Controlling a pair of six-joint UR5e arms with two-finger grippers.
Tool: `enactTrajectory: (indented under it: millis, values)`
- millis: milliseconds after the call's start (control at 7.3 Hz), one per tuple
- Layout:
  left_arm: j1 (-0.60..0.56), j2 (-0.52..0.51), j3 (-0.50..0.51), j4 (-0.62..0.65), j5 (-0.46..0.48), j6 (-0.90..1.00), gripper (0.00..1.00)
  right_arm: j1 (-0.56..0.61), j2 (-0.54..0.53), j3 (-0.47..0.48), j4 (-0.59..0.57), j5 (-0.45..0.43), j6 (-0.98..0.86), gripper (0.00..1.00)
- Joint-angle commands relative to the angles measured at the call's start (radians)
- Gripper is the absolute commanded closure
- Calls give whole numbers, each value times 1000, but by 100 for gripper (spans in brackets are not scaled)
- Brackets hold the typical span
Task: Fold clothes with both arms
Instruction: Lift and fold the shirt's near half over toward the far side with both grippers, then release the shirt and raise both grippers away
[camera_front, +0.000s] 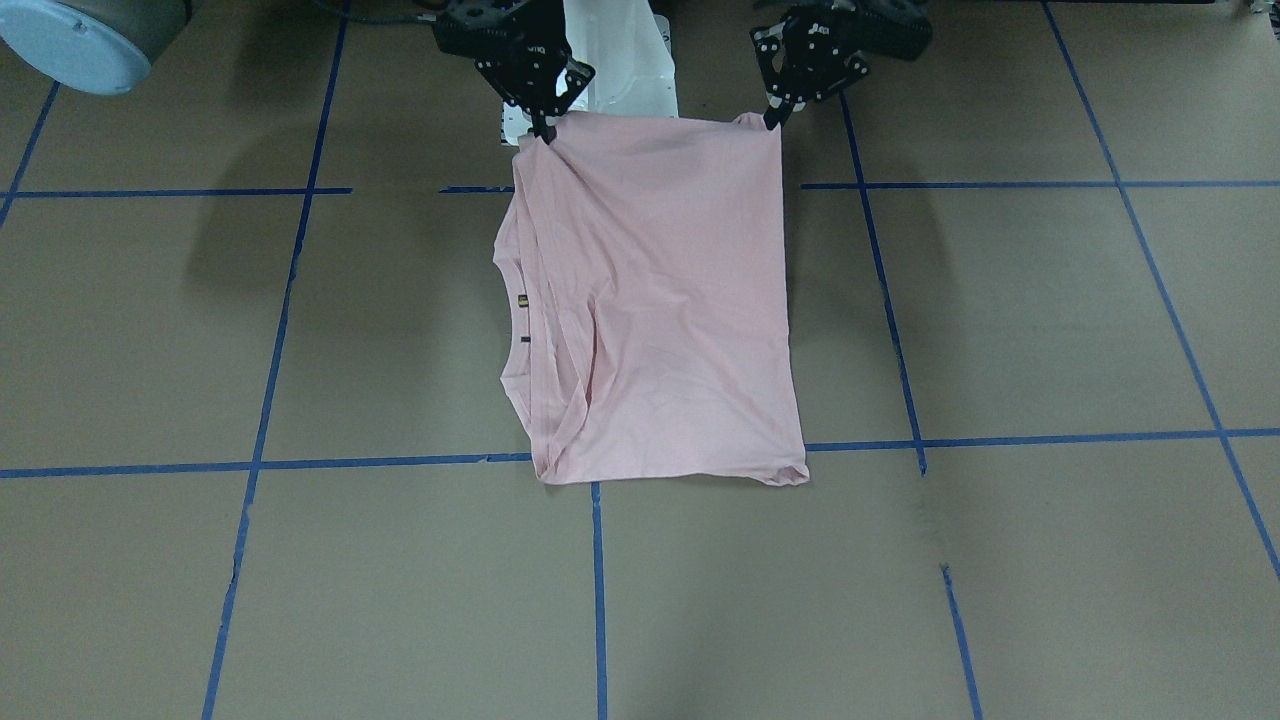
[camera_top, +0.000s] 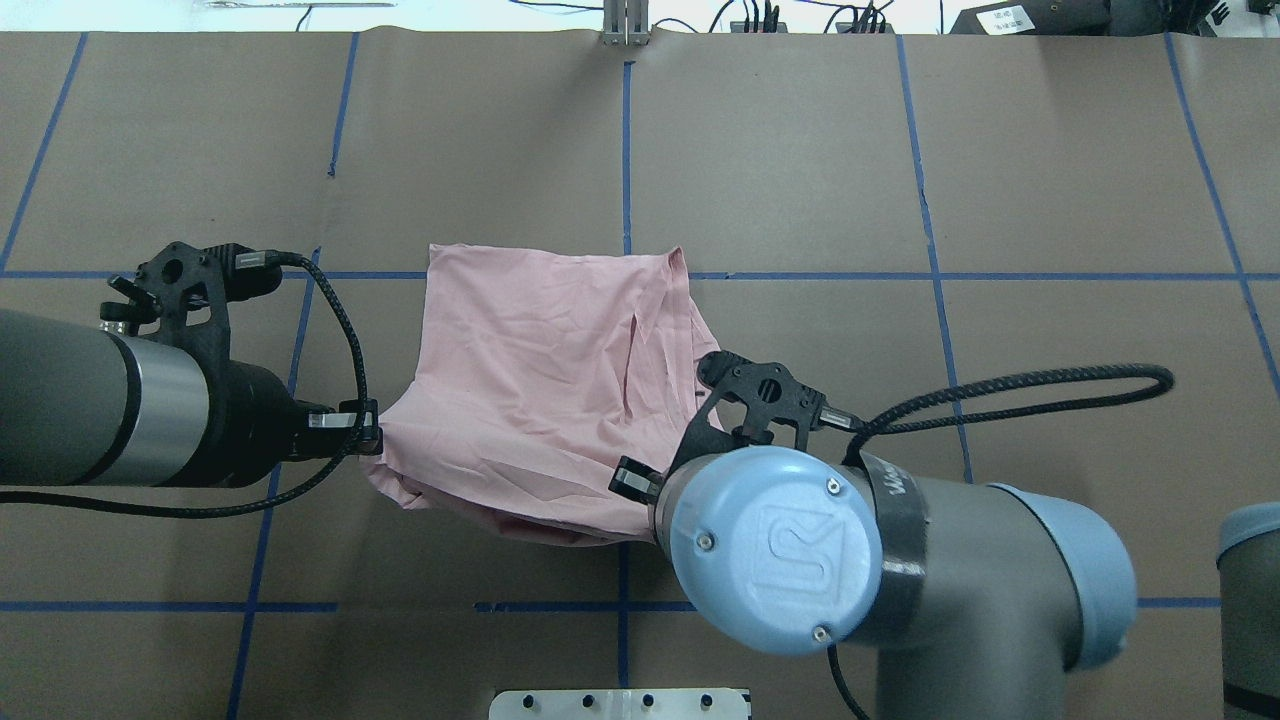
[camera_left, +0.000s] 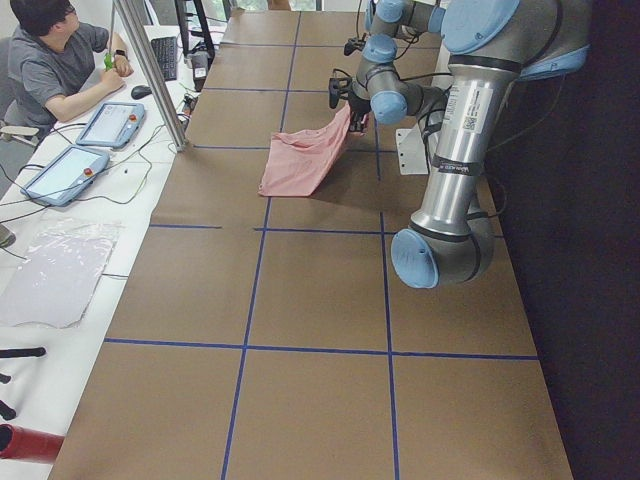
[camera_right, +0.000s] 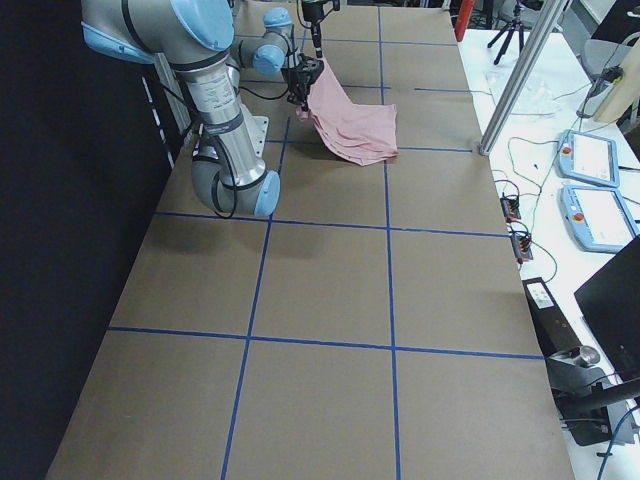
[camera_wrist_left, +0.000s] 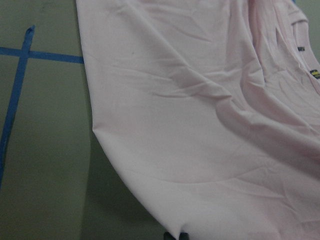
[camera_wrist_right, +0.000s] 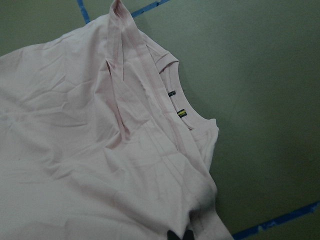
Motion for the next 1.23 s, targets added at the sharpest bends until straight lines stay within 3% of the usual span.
enactTrajectory:
  millis: [0,274,548,685,959,1096]
  values:
    - [47,-40,5,41,-3,-26,100,-47,-5,47,-58,-31,21,100]
    - [-3,-133,190,36,18,90,100,74,39,-81,8,-26,-81,100]
    - [-125,-182,327,30,21,213,100,222,70,-350,265,-3,-158,100]
    - [-162,-205,385,13,21,241,100,262,115,-490,340,0,-170,100]
    - [-215,-244,595,-147,21,279,100,314,182,-727,488,23,-245,100]
    - [-241,-254,713,-253,23,330,47,330,188,-820,578,22,-340,2]
